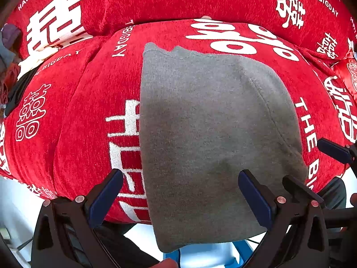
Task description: Fold small clothes
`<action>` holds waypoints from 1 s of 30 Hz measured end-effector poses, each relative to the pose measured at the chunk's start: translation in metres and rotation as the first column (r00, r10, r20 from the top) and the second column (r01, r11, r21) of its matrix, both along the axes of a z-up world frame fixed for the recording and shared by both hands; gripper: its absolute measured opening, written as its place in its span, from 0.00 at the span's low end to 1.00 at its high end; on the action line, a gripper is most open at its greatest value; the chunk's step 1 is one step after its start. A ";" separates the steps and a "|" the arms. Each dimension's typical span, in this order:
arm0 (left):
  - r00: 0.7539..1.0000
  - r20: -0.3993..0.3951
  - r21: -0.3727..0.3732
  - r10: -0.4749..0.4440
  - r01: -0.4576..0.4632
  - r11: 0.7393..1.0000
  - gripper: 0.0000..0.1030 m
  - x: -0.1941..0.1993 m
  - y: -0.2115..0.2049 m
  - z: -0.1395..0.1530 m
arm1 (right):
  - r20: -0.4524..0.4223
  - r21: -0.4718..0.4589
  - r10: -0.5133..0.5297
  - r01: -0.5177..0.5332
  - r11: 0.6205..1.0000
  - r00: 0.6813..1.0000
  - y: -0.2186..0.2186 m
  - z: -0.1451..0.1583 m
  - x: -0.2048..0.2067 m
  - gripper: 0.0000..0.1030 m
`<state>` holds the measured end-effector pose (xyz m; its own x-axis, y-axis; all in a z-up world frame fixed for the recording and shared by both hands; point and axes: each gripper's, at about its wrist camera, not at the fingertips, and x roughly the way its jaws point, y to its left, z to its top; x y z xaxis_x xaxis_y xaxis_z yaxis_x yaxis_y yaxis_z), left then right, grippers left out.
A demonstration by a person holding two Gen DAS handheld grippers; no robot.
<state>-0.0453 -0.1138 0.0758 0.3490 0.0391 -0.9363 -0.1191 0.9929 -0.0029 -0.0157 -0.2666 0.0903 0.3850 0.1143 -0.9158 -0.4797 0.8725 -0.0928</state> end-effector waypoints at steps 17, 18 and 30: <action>1.000 -0.016 0.020 0.005 -0.005 1.000 1.00 0.000 -0.005 0.001 | 0.002 0.037 0.001 -0.001 0.999 1.000 -0.007 0.000 0.002 0.76; 1.000 -0.017 0.023 0.005 -0.004 1.000 1.00 0.000 -0.006 0.001 | 0.002 0.040 0.000 0.000 0.999 1.000 -0.007 0.000 0.002 0.76; 0.999 -0.037 0.015 0.020 -0.019 1.000 1.00 0.004 -0.014 0.001 | 0.001 0.087 -0.031 0.030 0.996 1.000 -0.027 -0.002 0.004 0.76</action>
<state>-0.0412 -0.1280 0.0768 0.3128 0.0594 -0.9480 -0.1383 0.9903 0.0164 -0.0113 -0.2937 0.0881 0.3919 0.1816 -0.9019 -0.4526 0.8915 -0.0171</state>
